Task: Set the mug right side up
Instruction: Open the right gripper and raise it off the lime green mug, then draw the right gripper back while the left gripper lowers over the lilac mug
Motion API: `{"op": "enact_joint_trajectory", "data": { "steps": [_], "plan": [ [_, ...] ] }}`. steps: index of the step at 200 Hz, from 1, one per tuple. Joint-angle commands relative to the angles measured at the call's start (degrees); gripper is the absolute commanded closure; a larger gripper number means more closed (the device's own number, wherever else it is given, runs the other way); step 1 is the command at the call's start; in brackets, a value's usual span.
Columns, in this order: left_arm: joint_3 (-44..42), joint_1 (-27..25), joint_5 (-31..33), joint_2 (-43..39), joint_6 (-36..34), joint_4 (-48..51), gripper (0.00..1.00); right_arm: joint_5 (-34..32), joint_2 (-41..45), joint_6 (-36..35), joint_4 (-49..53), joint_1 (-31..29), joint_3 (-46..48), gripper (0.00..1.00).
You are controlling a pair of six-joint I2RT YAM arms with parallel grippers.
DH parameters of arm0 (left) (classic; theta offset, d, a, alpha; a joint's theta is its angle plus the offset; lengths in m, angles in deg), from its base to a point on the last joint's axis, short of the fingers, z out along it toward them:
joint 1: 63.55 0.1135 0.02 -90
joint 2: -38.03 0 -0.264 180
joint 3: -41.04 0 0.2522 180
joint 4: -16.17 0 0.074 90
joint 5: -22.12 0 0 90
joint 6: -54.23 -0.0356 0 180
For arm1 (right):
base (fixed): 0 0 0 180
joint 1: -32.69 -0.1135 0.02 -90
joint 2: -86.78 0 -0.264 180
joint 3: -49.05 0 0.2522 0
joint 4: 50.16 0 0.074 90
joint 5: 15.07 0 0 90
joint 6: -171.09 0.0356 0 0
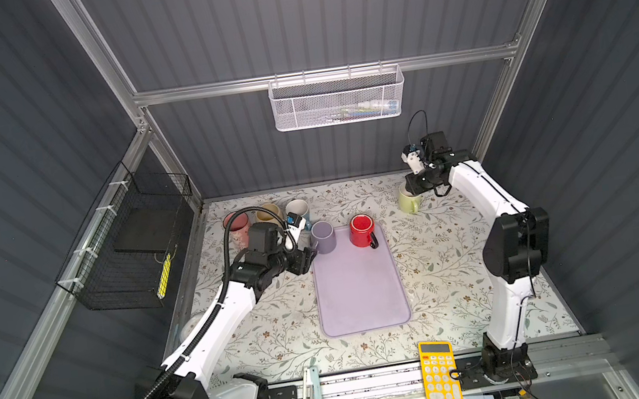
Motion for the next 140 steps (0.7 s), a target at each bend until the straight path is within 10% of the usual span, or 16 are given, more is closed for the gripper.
{"op": "enact_joint_trajectory", "data": {
  "steps": [1,140],
  "plan": [
    [-1.4,0.4,2.0,-0.7,-0.4,-0.5,0.31,2.1,5.4,3.1,-10.6,0.2,8.1,0.68],
    [-4.8,-0.9,4.5,12.8,10.6,-17.8,0.27,3.8,42.7,13.5,-32.9,0.2,49.0,0.64]
  ]
}}
